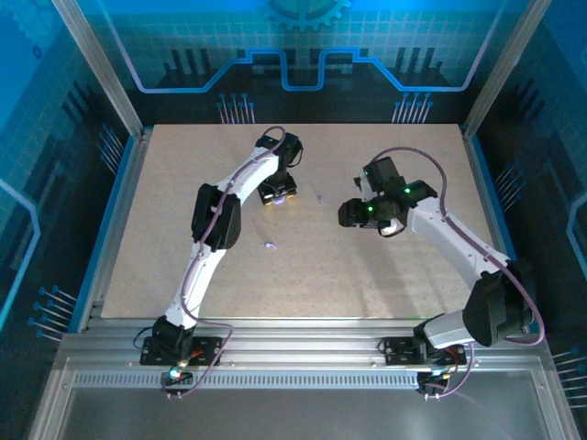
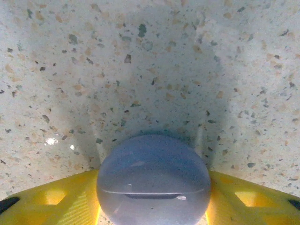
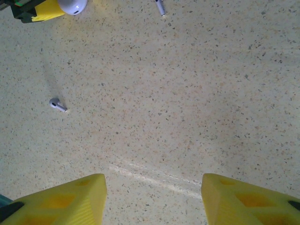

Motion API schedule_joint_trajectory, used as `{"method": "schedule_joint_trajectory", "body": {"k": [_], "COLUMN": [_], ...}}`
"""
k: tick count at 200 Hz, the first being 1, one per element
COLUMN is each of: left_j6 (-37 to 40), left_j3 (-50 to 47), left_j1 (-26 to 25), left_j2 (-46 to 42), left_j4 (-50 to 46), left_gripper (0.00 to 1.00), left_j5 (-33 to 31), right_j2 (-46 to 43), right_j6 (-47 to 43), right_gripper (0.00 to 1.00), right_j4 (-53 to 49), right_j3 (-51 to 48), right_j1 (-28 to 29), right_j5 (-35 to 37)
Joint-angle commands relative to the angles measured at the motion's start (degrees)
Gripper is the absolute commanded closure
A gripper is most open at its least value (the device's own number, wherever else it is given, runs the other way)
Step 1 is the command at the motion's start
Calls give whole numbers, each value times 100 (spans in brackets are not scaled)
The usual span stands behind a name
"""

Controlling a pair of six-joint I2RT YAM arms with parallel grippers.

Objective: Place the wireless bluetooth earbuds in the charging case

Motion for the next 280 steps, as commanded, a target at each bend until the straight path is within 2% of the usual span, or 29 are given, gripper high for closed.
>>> {"method": "schedule_joint_trajectory", "body": {"k": [1,62,86,210,238,280], "left_j6": [34,338,456,1508,1953,3017], "left_j3": [239,273,-33,-2683,-3464,-4564], "left_j1": [68,57,-16,-582,-649,-793], "left_j2": [258,105,-189,-2485,-3176,-4141], "left_j4": [-70,-104,64,1464,1921,2609], "left_gripper": [46,50,50,55,55,56], "left_j5": [-87,-242,-303,36,232,625], "right_j2": [31,9,-153,-952,-1017,-903], "right_j6": [-94,-150,-78,355,415,381], "right_gripper": [43,44,44,45,45,45], "right_j4": [-7,-46,72,433,518,709], "right_j3": [84,79,50,-382,-408,-312], "right_j1": [-101,-146,-166,-300,-401,-607], "right_j5": [-166,-173,-131,-531,-899,-1681]}}
